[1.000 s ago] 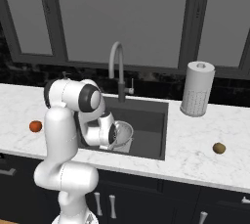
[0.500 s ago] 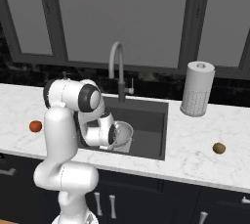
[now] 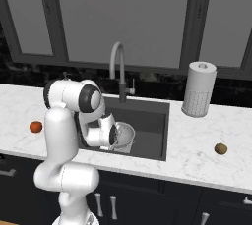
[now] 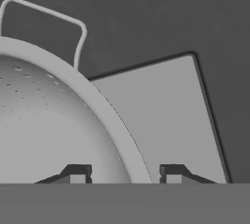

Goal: Put the colander in the sink, put the kiwi, orange in the colander, and turn on the sink faucet and pour water over the colander.

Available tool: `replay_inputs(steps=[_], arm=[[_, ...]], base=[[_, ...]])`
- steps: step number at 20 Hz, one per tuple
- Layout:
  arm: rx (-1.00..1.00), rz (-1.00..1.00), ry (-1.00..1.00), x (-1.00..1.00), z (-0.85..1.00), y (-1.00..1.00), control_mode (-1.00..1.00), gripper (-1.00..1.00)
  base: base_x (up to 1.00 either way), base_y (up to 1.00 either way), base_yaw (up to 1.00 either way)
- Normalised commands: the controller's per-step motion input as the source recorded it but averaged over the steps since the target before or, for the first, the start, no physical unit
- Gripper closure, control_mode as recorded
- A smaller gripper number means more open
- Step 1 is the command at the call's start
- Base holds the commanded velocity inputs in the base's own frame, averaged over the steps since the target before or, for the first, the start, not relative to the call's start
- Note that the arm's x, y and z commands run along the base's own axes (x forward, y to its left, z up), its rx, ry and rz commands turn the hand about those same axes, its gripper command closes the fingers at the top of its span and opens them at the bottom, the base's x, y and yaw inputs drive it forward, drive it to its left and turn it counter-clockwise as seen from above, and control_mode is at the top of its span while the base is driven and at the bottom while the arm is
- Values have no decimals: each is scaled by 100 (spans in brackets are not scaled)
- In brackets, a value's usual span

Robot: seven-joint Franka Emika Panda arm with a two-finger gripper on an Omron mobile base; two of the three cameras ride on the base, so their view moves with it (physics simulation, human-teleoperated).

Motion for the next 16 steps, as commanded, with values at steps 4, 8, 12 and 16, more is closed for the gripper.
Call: replay_inputs(steps=[4,8,12,16], arm=[[0,0,-2,0,-1,0,-100,-100],[0,0,-2,-9,9,-6,-100,-100],[1,0,1,-12,81,0,-100,-100],[5,1,7,-21,100,-4,-100,-100]], base=[[0,0,0],[0,0,0],[0,0,0],[0,0,0]])
